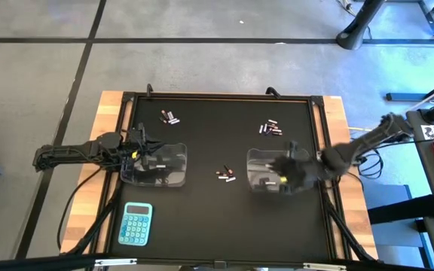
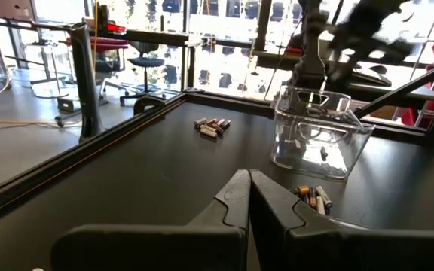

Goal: Sort batteries
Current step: Put the white battery into the right transparent bin

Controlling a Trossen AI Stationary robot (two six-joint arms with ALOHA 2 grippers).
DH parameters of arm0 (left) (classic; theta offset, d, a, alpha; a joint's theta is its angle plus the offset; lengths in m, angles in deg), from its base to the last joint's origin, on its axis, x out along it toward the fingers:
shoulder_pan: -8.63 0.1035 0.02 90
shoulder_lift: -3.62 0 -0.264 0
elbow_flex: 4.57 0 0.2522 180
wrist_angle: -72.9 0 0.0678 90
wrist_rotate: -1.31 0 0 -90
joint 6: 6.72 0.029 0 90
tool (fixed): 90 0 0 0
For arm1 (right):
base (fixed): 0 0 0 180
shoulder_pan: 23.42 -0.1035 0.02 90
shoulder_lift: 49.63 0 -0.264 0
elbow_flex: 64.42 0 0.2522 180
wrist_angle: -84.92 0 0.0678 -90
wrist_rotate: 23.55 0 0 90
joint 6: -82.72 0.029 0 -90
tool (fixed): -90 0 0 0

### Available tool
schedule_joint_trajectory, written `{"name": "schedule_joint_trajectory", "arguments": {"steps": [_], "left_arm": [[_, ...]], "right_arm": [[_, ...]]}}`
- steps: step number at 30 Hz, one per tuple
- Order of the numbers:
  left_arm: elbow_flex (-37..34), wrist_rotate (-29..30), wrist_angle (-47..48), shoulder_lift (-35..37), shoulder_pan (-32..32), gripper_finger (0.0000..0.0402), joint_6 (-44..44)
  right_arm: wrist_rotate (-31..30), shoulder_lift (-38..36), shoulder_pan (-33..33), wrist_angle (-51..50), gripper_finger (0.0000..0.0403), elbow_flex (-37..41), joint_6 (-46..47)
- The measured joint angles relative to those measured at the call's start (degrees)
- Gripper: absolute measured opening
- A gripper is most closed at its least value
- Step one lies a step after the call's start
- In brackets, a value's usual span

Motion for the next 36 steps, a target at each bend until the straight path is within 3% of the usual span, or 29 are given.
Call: {"name": "schedule_joint_trajectory", "arguments": {"steps": [6, 8, 22, 28, 36], "left_arm": [[0.0, 0.0, 0.0, 0.0, 0.0, 0.0, 0.0], [0.0, 0.0, 0.0, 0.0, 0.0, 0.0, 0.0], [0.0, 0.0, 0.0, 0.0, 0.0, 0.0, 0.0], [0.0, 0.0, 0.0, 0.0, 0.0, 0.0, 0.0], [0.0, 0.0, 0.0, 0.0, 0.0, 0.0, 0.0]], "right_arm": [[22.3, 0.1, 16.0, 14.2, 0.0028, 9.7, -13.0], [25.2, 0.2, 17.9, 15.7, 0.0028, 12.7, -14.3], [28.2, 2.3, 18.8, 31.7, 0.003, 26.0, -16.8], [28.5, 5.6, 18.8, 37.6, 0.0034, 27.2, -19.6], [28.4, 5.8, 18.8, 37.8, 0.004, 27.3, -20.8]]}}
